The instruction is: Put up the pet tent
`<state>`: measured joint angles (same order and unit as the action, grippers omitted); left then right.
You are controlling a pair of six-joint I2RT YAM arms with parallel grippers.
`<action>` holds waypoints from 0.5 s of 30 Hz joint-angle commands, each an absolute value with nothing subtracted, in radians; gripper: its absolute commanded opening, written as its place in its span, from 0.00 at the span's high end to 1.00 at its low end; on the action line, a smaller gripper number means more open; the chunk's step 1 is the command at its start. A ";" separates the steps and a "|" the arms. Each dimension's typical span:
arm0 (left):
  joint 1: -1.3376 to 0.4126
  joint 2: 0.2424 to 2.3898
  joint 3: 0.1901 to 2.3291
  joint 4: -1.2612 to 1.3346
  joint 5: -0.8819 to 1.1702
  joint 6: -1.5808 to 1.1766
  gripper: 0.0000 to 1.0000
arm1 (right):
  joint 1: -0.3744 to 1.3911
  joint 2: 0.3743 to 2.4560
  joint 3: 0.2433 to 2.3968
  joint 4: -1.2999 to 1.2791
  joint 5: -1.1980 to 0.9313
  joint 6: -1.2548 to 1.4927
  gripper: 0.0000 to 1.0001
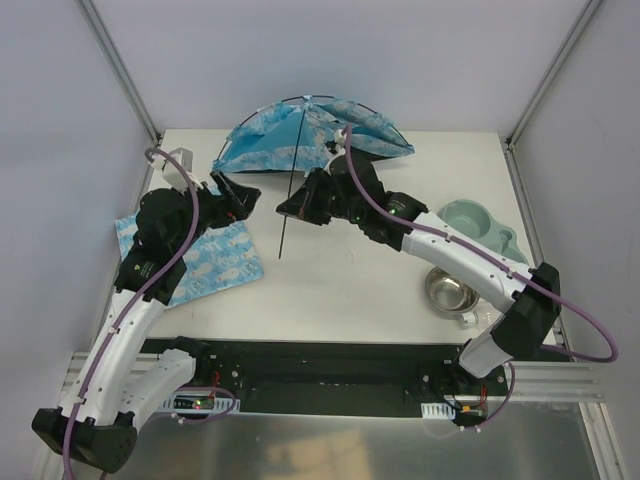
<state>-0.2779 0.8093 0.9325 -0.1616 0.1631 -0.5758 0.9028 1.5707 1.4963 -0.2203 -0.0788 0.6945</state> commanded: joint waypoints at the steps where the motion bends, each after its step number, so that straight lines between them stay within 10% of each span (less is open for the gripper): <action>1: -0.259 0.882 0.971 -0.121 0.084 -0.568 0.16 | 0.854 1.543 1.537 -0.137 -0.029 0.810 1.00; 15: -0.227 1.280 0.945 0.394 0.302 -0.603 0.17 | 0.773 1.549 1.545 0.075 -0.118 1.115 1.00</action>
